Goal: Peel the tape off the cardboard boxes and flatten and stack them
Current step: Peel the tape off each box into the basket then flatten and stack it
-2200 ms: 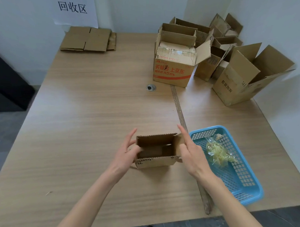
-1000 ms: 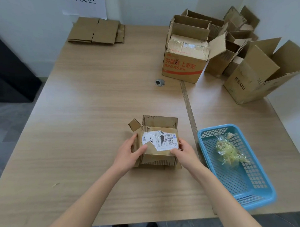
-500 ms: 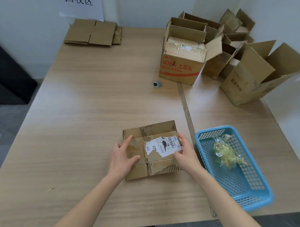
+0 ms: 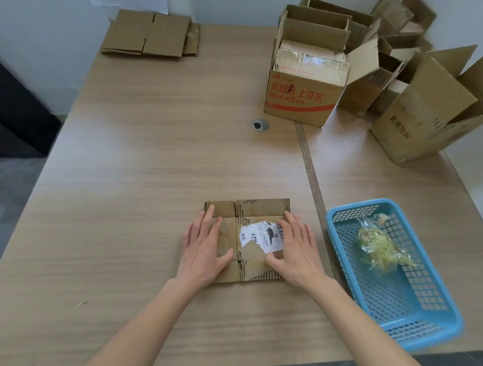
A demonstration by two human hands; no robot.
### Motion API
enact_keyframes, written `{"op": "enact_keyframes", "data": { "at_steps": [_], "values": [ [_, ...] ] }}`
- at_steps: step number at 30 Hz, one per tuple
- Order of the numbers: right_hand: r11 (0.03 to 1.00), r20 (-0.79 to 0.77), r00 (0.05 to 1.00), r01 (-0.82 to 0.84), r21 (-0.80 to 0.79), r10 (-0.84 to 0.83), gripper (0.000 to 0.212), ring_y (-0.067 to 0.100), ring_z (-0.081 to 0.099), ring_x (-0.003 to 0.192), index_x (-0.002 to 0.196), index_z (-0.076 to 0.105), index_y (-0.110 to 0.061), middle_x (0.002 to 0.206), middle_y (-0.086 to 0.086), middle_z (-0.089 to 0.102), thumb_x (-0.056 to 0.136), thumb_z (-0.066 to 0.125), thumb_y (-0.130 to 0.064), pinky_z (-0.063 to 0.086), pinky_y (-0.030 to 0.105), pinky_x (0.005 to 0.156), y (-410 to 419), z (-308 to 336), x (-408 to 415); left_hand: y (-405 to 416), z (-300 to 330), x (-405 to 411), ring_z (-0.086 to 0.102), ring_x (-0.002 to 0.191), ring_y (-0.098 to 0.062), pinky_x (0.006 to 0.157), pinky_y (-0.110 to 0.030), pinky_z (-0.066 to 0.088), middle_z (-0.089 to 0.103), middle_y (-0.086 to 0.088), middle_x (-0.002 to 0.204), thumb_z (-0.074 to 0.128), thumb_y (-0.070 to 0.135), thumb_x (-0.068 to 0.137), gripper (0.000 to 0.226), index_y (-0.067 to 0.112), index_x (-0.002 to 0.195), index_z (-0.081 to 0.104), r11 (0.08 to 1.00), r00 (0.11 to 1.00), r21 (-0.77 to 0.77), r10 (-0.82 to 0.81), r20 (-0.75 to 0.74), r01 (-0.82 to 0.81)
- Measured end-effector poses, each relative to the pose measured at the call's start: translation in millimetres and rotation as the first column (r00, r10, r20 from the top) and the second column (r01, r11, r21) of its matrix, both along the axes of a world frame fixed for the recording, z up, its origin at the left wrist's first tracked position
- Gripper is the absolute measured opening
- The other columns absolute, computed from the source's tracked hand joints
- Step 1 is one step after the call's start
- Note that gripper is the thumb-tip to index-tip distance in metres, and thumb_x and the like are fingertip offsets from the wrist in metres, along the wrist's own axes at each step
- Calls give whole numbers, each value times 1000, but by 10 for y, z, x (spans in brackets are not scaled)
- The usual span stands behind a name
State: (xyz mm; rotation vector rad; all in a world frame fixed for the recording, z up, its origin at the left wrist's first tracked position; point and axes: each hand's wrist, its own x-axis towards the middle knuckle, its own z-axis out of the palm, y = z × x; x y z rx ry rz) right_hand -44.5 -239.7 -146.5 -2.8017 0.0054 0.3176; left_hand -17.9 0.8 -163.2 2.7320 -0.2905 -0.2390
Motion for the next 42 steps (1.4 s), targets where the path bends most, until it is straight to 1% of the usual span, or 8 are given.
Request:
{"op": "enact_keyframes", "data": {
  "at_steps": [5, 9, 15, 25, 27, 30, 35, 42],
  "values": [
    [981, 28, 982, -182, -70, 184, 84, 18, -22, 154, 161, 8, -24, 169, 6, -16, 86, 35, -51, -5, 46, 126, 51, -103, 198, -74, -42, 137, -3, 156, -8, 126, -31, -8, 5, 5, 170, 52, 54, 93, 66, 18, 148, 41, 998, 997, -14, -65, 46, 66],
    [991, 158, 980, -111, -71, 121, 71, 21, -5, 158, 162, 18, -25, 171, 8, -1, 98, 31, -52, 6, 48, 127, 77, -266, 153, -90, -137, 88, 1, 158, -14, 128, -42, 7, 8, 1, 171, 32, 67, 95, 80, 24, 162, 23, 997, 992, 28, -76, 96, 74],
    [994, 210, 972, -94, -48, 102, 71, 23, 3, 158, 161, 25, -25, 170, 9, 7, 98, 36, -54, 10, 47, 127, 82, -357, 178, -128, -215, 78, 7, 158, -22, 126, -47, 15, 14, -6, 170, 35, 64, 98, 74, 24, 160, 30, 994, 986, 91, -81, 147, 68],
    [993, 190, 977, -82, -85, 96, 71, 23, 5, 158, 161, 24, -25, 170, 8, 7, 99, 34, -57, 11, 50, 126, 92, -314, 182, -139, -119, 103, 5, 158, -23, 127, -47, 10, 6, -6, 171, 30, 69, 97, 82, 21, 162, 21, 989, 988, 122, -101, 120, 86],
    [992, 167, 985, -30, -124, 50, 72, 21, 3, 158, 162, 18, -23, 171, 7, 3, 101, 28, -59, 10, 48, 127, 142, -236, 132, -83, -37, 67, 0, 158, -22, 127, -43, -4, -2, -4, 171, 27, 81, 89, 100, 17, 164, 9, 993, 998, 108, 40, 50, -46],
    [986, 120, 981, 159, -42, -153, 83, 16, -5, 157, 163, 7, -16, 171, 2, -8, 100, 24, -67, 3, 42, 127, 109, -190, -136, 125, 28, -133, 1, 156, -21, 124, -37, -13, 4, -4, 168, 33, 91, 76, 110, 18, 159, 27, 961, 961, 35, 274, -46, -273],
    [966, 16, 969, 246, 81, -248, 93, 6, -12, 155, 163, 8, -17, 171, -4, -5, 96, 39, -74, 4, 42, 128, -76, -217, -482, 212, 28, -326, 5, 154, -17, 125, -40, -2, 17, 0, 167, 61, 78, 70, 98, 29, 152, 42, 948, 952, -122, 282, -117, -295],
    [841, 13, 915, 365, 399, -403, 89, 12, 32, 148, 158, 31, -14, 160, -4, 35, 87, 76, -44, 32, 36, 121, -34, 7, -370, 29, 134, -336, 53, 122, -7, 108, -37, 43, 55, 18, 132, 93, 29, 69, 91, 33, 148, 47, 763, 879, -436, 397, -266, -477]
  ]
}}
